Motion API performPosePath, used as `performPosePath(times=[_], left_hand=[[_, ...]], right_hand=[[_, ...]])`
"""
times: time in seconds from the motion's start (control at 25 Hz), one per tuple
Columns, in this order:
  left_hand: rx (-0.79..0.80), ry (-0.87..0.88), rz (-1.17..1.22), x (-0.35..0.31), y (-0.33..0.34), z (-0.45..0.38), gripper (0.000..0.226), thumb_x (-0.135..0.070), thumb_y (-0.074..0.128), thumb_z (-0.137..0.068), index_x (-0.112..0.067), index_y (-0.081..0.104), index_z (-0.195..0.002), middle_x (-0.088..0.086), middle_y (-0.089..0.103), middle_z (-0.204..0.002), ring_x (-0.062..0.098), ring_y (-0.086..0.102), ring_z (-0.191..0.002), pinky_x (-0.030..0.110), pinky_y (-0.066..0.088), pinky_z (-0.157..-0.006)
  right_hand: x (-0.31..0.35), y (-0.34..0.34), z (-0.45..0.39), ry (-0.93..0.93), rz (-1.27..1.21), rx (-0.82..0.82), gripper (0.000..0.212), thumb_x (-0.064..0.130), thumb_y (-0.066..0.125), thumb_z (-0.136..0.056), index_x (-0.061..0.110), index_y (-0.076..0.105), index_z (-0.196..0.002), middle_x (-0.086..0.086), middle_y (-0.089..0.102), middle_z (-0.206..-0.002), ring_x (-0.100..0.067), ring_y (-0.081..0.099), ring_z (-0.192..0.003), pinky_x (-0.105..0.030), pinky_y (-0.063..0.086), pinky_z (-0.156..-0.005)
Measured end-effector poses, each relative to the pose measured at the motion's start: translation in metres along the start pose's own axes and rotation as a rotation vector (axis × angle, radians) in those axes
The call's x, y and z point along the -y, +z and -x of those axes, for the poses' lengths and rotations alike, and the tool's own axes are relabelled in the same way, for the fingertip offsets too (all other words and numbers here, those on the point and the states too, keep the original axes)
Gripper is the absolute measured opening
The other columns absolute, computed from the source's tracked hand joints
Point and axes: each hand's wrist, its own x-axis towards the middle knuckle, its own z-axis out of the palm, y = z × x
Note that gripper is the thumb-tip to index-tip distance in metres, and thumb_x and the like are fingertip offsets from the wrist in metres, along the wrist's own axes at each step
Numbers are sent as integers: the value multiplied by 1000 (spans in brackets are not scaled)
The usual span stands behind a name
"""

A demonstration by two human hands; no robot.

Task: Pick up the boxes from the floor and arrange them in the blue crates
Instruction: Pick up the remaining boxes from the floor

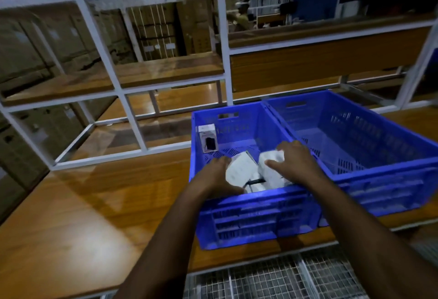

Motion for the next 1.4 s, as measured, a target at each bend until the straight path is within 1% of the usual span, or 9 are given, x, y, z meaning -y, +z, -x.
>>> performPosePath(times=[0.08, 0.24, 0.44, 0.56, 0.68, 0.8, 0.92, 1.12, 1.4], left_hand=[[7, -29, 106, 2, 1, -4, 89, -60, 82, -69, -21, 46, -140, 2, 50, -142, 21, 52, -125, 35, 47, -97], [-249, -54, 226, 0, 1, -12, 53, -67, 69, -79, -16, 62, -94, -3, 64, -103, 15, 59, -97, 38, 51, -85], [-272, 228, 195, -4, 29, -24, 31, -38, 86, -74, -27, 58, -72, -4, 58, -94, 11, 57, -91, 40, 51, -89], [-287, 271, 180, -15, 39, -27, 26, -42, 83, -73, -29, 60, -72, -7, 58, -94, 11, 56, -95, 39, 51, -87], [-456, 173, 312, -13, 37, -23, 23, -47, 77, -80, -28, 64, -74, -8, 66, -88, 4, 62, -88, 30, 50, -82], [-592, 40, 324, -7, 34, -9, 19, -45, 75, -85, -29, 66, -90, -11, 65, -100, 8, 64, -97, 32, 54, -83], [-645, -85, 273, 0, 27, 16, 26, -38, 74, -89, -19, 67, -105, -6, 67, -108, 7, 62, -98, 22, 48, -84], [-838, -297, 237, -2, 23, 73, 19, -38, 71, -90, -21, 63, -86, -8, 65, -74, 6, 60, -69, 19, 42, -60], [-953, -698, 174, -3, 76, 190, 20, -34, 65, -92, -21, 55, -80, -6, 58, -69, 13, 55, -64, 33, 41, -58]], right_hand=[[5, 6, 2, 40, 35, -52, 52, 58, 64, -86, 17, 60, -117, -13, 49, -131, -35, 40, -128, -45, 42, -99], [20, 12, 1, -8, -105, -188, 29, 50, 65, -88, 22, 61, -92, -8, 53, -118, -30, 44, -121, -42, 41, -92], [32, 22, -7, -189, -300, -189, 16, 38, 65, -91, 23, 62, -92, -2, 54, -110, -24, 47, -115, -38, 43, -88], [37, 19, -12, -304, -361, -157, 11, 33, 65, -91, 22, 65, -94, 0, 56, -109, -19, 47, -115, -32, 40, -82], [36, 16, -13, -396, -388, -106, 10, 33, 64, -92, 24, 64, -96, 2, 56, -108, -16, 48, -113, -31, 41, -83], [33, 16, -11, -494, -385, -36, 11, 35, 63, -93, 24, 63, -97, 4, 53, -104, -17, 48, -111, -30, 38, -81], [41, 21, -5, -607, -382, 35, 15, 36, 64, -93, 22, 63, -98, 3, 52, -104, -19, 47, -112, -30, 37, -81], [69, 41, 18, -827, -384, 93, 19, 33, 66, -91, 19, 66, -103, -6, 59, -108, -26, 51, -112, -36, 41, -91], [108, 81, 107, -1168, -492, 280, 15, 32, 65, -89, 21, 66, -98, -3, 59, -100, -23, 54, -104, -37, 43, -87]])
